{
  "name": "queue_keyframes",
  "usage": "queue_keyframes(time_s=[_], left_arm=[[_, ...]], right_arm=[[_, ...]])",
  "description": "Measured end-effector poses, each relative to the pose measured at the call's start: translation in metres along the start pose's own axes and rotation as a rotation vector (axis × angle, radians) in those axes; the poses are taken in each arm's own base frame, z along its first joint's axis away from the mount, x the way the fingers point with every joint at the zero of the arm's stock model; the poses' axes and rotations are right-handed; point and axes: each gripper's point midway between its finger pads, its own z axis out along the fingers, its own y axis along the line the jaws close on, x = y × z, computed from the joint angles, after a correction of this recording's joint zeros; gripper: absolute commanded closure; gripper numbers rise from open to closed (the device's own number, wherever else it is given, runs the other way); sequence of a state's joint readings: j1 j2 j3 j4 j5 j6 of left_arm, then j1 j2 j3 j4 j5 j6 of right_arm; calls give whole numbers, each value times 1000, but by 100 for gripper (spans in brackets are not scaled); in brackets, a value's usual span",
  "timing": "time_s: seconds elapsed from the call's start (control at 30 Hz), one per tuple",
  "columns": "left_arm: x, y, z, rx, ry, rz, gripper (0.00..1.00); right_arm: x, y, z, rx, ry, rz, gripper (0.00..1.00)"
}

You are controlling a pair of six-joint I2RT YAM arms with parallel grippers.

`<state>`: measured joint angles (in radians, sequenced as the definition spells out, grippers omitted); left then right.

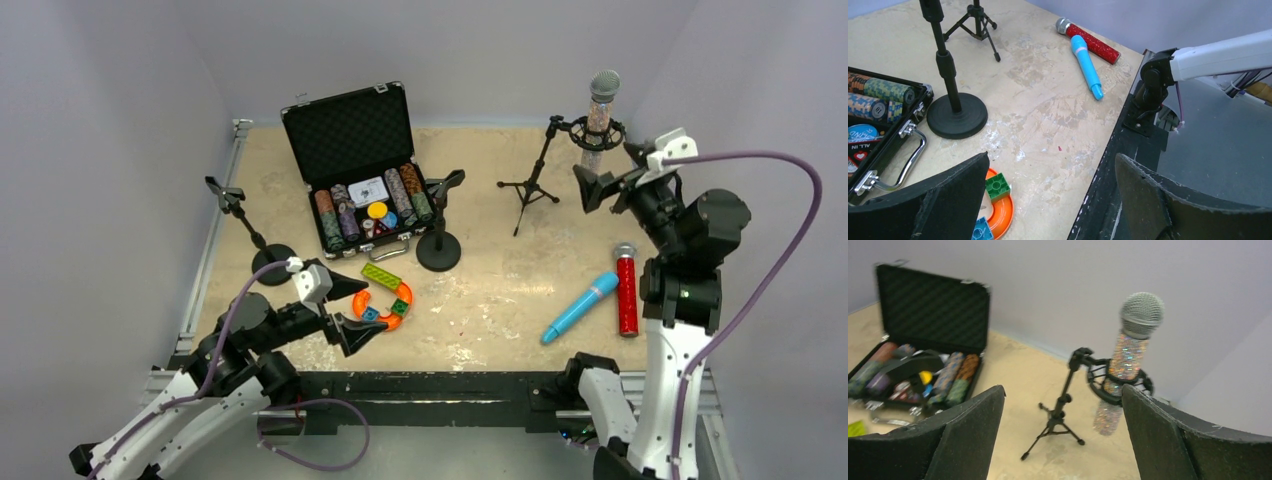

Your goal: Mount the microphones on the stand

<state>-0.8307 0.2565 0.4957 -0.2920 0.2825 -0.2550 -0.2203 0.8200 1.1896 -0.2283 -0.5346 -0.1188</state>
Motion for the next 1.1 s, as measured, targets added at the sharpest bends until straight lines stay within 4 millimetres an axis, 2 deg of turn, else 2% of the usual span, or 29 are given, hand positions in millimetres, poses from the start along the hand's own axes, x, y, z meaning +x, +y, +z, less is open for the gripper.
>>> queue_keyframes(time_s=[0.13, 0.27, 0.57, 0.83, 1.1], left_arm=[[-3, 3, -5, -30, 3, -5, 1], [-4, 9, -9, -77, 11, -27, 1], [-3, 28, -15, -213, 13, -97, 1], [-3, 34, -16, -251, 9, -117, 1], [-1, 36, -15, -264, 12, -133, 1]], right_arm=[[7, 41, -24, -163, 8, -13, 10], [23, 78, -47, -315, 30, -14, 10], [85, 124, -73, -536, 124, 67, 10], [118, 149, -91, -650, 147, 106, 10], [149, 154, -94, -669, 186, 130, 9]])
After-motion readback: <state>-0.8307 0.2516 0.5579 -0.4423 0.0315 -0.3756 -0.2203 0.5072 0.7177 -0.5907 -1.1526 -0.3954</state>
